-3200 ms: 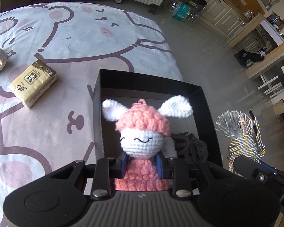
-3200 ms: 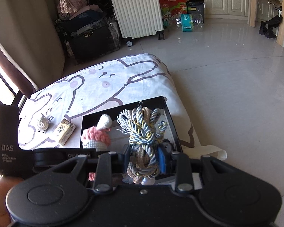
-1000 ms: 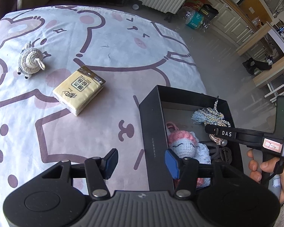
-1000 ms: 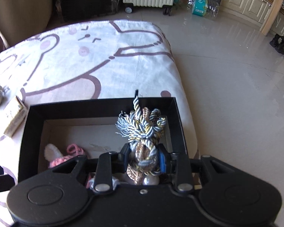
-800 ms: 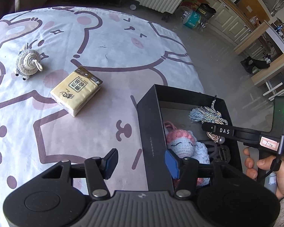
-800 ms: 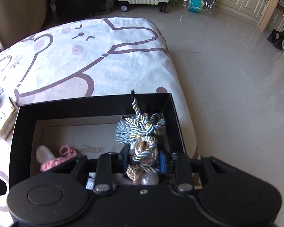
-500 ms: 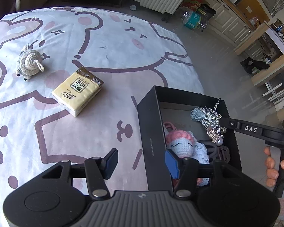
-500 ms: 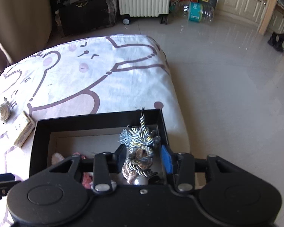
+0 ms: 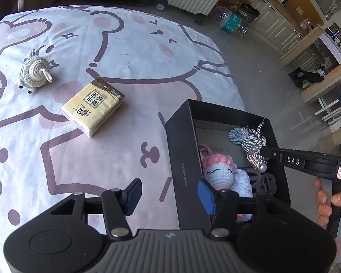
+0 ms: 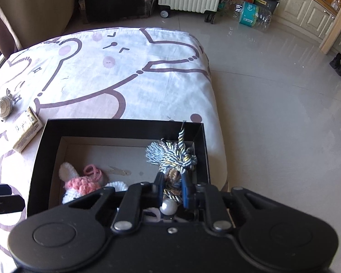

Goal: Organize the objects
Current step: 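Lower the twisted rope toy into the black box with the right tool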

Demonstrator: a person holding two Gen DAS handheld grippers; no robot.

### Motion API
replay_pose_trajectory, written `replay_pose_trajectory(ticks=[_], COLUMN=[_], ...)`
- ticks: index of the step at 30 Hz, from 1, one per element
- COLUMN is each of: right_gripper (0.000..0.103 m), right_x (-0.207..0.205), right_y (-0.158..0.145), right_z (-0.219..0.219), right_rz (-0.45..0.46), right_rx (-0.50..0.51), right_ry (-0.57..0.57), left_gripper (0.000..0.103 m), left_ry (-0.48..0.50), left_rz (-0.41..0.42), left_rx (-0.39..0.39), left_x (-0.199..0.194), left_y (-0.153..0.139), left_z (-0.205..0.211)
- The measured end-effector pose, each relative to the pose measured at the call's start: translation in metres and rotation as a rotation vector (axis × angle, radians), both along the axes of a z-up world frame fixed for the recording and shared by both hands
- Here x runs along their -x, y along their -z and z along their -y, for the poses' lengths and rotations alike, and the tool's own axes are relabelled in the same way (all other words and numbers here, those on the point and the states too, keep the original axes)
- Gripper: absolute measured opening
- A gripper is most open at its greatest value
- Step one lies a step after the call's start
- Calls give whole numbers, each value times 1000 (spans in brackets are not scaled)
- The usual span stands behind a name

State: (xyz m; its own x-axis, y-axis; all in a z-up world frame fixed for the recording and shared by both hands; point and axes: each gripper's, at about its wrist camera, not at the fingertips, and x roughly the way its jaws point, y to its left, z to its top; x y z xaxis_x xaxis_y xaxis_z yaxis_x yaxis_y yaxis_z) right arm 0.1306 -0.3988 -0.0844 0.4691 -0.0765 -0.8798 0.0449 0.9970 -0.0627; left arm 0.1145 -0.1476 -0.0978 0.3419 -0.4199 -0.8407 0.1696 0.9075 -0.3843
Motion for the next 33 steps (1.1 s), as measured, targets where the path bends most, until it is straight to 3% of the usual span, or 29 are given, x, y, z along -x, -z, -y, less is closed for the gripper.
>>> replay_pose_trajectory(ticks=[7, 9, 16, 21, 23, 29, 31, 32, 33], right_gripper=[18, 28, 28, 45, 46, 40, 34, 22, 17], right_x=[5, 3, -16, -20, -21, -21, -21, -21, -20], right_y=[-10, -15, 0, 18, 22, 25, 19, 16, 11], right_z=[10, 12, -8, -25, -29, -30, -25, -20, -16], right_rz=[53, 94, 31, -22, -36, -34, -16, -6, 6], right_rx=[-63, -69, 31, 156, 187, 237, 208, 176, 132], right_ry=[56, 81, 18, -42, -63, -108, -88, -68, -38], left_gripper=[56, 56, 56, 56, 56, 56, 56, 56, 56], left_ry=[0, 1, 7, 9, 10, 12, 14, 15, 16], left_rz=[-1, -1, 2, 6, 8, 5, 4, 4, 3], left_rx=[-2, -2, 2, 4, 6, 5, 7, 7, 7], left_x=[-1, -1, -1, -1, -2, -2, -1, -1, -1], left_y=[1, 1, 2, 2, 2, 2, 2, 2, 2], left_z=[-1, -1, 1, 2, 2, 2, 2, 1, 1])
